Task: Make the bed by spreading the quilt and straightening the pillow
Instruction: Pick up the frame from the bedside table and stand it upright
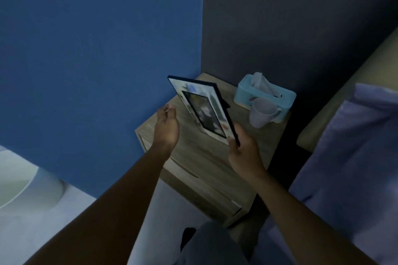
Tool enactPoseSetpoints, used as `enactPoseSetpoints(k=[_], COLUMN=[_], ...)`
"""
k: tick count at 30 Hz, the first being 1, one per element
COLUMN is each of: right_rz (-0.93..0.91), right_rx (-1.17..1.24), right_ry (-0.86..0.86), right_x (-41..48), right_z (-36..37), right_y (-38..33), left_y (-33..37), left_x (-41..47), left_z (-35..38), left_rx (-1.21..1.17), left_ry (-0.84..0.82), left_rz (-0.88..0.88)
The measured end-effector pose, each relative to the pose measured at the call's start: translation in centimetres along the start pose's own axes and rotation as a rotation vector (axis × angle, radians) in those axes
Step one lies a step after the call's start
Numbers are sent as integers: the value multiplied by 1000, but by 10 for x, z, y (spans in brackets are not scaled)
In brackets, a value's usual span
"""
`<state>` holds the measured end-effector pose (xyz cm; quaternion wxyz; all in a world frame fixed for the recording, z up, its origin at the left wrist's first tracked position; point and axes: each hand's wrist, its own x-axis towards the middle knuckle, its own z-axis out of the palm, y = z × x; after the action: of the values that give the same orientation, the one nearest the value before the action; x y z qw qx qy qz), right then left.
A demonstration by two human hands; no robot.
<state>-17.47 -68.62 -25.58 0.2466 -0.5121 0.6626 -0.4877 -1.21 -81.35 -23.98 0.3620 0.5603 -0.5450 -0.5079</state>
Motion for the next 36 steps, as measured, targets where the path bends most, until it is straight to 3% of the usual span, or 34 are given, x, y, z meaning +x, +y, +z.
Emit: enactPoseSetpoints(k=[4,8,20,36], right_rz=[94,188,424,522], right_rx=[122,175,226,279], right_ry=[6,97,68,163], right_x=[18,40,104,108], right_z=[1,2,23,41], right_y=[12,31,75,84], left_y=[-8,-14,-39,-55], left_x=[22,33,66,71], left_z=[18,31,42,49], left_rx=[-145,-276,-86,193], left_ry=[-123,-100,-28,-84], left_rz=[-11,14,175,349])
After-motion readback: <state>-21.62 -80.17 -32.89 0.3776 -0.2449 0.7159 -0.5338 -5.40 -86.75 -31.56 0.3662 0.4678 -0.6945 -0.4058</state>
